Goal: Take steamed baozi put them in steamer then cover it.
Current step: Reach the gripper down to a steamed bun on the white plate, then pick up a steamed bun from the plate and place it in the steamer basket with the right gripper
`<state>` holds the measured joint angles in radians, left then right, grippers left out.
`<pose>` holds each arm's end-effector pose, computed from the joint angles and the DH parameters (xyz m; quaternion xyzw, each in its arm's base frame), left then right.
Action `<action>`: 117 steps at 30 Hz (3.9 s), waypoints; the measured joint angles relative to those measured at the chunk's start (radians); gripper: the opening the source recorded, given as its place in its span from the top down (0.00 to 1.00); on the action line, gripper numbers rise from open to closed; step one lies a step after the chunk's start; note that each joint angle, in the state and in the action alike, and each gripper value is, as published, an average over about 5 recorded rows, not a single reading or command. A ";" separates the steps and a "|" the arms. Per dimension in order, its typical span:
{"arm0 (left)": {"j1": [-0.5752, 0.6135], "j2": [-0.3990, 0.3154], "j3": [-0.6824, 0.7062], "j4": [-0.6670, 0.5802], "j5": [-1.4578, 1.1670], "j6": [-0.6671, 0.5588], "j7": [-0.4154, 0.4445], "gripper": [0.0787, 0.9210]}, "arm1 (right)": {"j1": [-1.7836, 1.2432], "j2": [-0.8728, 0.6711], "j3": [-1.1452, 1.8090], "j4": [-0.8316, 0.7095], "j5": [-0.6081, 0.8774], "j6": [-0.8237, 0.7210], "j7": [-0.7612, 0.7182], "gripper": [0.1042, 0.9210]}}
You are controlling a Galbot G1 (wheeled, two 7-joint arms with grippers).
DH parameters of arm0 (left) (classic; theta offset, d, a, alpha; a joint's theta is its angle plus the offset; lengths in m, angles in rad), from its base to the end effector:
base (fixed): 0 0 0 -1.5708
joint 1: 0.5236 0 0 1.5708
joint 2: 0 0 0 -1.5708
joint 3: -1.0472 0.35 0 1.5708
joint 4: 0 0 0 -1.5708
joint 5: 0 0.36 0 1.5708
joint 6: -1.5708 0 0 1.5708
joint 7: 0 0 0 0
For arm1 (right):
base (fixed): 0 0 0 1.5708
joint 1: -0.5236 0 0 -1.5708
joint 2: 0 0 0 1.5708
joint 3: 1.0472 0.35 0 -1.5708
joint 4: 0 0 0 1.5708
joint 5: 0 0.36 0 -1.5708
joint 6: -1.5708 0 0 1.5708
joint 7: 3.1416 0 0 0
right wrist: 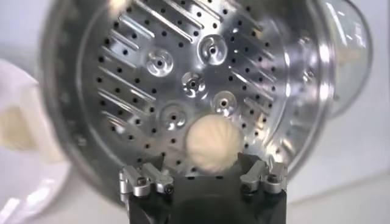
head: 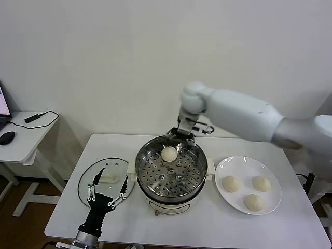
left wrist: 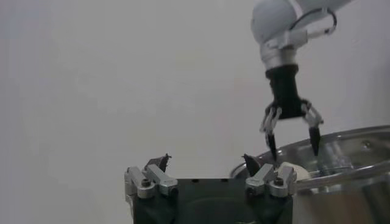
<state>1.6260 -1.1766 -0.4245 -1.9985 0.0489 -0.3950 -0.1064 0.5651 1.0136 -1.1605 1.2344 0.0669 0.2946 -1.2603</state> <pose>0.1647 0.0471 -0.3438 0.1181 0.9765 0.1350 0.1194 0.5776 0.0386 -0.0145 0.6529 -0.2934 0.6867 0.1265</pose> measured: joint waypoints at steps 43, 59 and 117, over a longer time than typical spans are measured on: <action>-0.003 -0.013 0.010 0.018 0.023 -0.009 -0.005 0.12 | -0.339 -0.297 -0.070 -0.081 0.215 -0.422 0.212 0.12; -0.010 -0.014 -0.003 0.026 0.022 -0.010 -0.011 0.12 | -0.379 -0.297 -0.043 -0.097 0.199 -0.425 0.239 0.28; -0.041 0.002 0.043 0.022 0.039 -0.024 -0.031 0.12 | 0.147 0.396 -0.472 0.024 0.692 -0.650 0.365 0.31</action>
<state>1.5852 -1.1745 -0.3812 -1.9765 0.0882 -0.4187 -0.1375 0.7125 1.4099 -1.6328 1.2588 0.7593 -0.3551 -0.8955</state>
